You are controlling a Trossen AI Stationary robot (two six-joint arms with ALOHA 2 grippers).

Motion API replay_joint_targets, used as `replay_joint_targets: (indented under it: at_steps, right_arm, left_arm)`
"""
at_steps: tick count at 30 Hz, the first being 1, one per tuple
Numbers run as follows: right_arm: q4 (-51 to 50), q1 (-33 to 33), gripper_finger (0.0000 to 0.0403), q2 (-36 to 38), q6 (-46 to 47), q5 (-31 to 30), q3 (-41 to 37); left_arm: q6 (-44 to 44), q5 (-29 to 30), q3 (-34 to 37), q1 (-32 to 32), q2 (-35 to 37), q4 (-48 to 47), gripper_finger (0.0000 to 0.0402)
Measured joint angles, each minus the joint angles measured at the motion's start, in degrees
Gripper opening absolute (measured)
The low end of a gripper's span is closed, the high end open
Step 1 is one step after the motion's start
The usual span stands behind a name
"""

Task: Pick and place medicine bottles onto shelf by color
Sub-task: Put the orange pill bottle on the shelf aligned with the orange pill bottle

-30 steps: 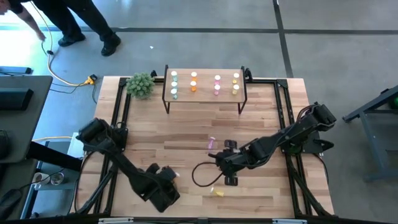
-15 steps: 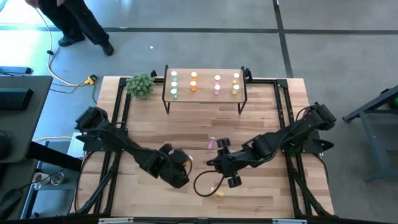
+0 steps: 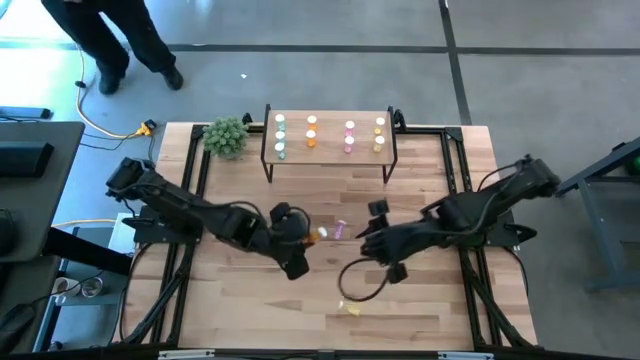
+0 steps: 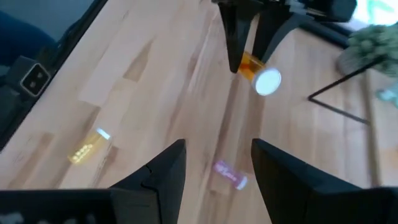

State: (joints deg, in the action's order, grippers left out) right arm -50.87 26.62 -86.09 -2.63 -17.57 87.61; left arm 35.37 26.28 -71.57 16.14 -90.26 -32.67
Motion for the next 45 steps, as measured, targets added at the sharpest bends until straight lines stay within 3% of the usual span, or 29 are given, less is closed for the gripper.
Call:
replay_joint_targets:
  at_steps: [6, 13, 21, 33, 45]
  right_arm:
    - [9.10, -0.68, 0.0174, 11.84, -0.88, -2.75, -12.55]
    - [29.73, -3.19, 0.0174, 25.77, 0.50, -3.11, -30.71]
    - [48.57, -7.97, 0.0174, 31.74, 0.66, -4.27, -43.36]
    - [60.11, -17.64, 0.0174, 29.03, -2.67, -4.49, -45.81]
    - [64.94, -27.69, 0.0206, 29.01, -2.31, 9.80, -45.38]
  left_arm:
    - [-7.21, -0.11, -0.03, -3.29, 3.25, 4.64, 0.0097]
    - [-13.08, -0.20, -0.03, -6.25, 3.26, 9.50, 0.0097]
    - [-16.51, 1.40, 0.00, -9.27, 2.61, 12.89, 0.0097]
    - [-23.43, -0.55, 0.02, -15.11, 2.26, 17.53, 0.0097]
    - [-29.15, -4.04, 0.02, -19.23, 2.26, 21.04, 0.0097]
